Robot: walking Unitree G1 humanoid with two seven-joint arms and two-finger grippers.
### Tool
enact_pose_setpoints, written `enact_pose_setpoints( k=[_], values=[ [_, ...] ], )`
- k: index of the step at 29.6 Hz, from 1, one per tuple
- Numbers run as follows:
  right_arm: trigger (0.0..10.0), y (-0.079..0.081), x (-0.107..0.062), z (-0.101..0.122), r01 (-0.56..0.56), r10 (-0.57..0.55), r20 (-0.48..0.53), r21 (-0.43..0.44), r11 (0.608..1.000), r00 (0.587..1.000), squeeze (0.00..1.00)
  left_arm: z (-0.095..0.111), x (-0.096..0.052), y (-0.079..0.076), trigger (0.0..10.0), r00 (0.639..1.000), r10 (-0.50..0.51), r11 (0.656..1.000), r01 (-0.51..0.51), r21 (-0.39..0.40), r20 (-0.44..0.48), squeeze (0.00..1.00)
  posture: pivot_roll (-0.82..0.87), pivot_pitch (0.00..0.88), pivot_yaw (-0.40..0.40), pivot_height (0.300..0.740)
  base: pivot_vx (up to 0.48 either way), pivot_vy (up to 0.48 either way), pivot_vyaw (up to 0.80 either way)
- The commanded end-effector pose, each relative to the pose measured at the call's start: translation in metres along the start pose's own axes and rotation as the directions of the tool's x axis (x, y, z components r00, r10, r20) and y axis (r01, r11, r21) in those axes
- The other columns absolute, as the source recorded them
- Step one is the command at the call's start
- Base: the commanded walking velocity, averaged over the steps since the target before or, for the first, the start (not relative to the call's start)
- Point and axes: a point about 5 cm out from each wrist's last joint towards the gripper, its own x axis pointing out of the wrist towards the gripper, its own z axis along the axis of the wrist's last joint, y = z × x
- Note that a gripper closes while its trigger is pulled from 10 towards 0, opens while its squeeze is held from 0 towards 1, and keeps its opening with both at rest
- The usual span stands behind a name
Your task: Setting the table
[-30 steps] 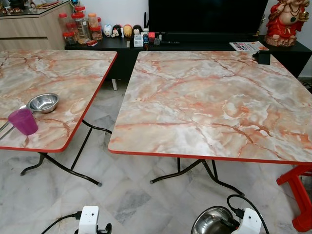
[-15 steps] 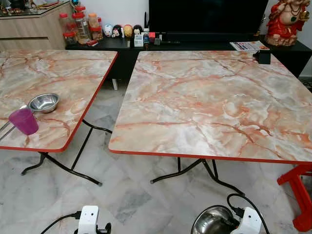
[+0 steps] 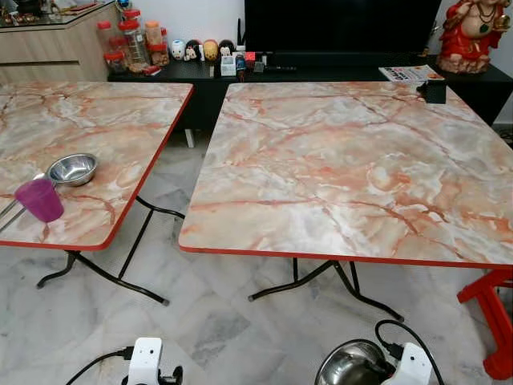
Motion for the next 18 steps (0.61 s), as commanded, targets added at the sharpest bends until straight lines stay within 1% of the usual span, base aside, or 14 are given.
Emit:
enact_pose_setpoints(
  k=[1, 15, 18],
  values=[
    [10.0, -0.0019, -0.0001, 0.0011, 0.008, -0.009, 0.008, 0.007, 1.0, 1.0, 0.0, 0.0001, 0.0002, 0.0027, 10.0, 1.0, 0.001, 1.0, 0.0, 0.013, -0.016, 0.0, 0.0, 0.0, 0.029, 0.74, 0.0, 0.0, 0.0],
    [10.0, -0.0006, 0.0011, 0.0044, 0.007, -0.007, 0.015, 0.01, 1.0, 1.0, 0.0, 0.0017, 0.0005, 0.0034, 10.0, 1.0, 0.007, 1.0, -0.007, 0.008, -0.009, 0.0, 0.01, 0.0, 0.024, 0.74, 0.0, 0.0, 0.0],
    [10.0, -0.0014, 0.0014, 0.0058, 0.01, -0.01, 0.018, 0.013, 1.0, 1.0, 0.0, 0.0003, 0.0001, 0.0027, 10.0, 1.0, 0.012, 1.0, -0.012, -0.003, -0.009, 0.0, 0.01, 0.0, 0.022, 0.74, 0.0, 0.0, 0.0]
  ],
)
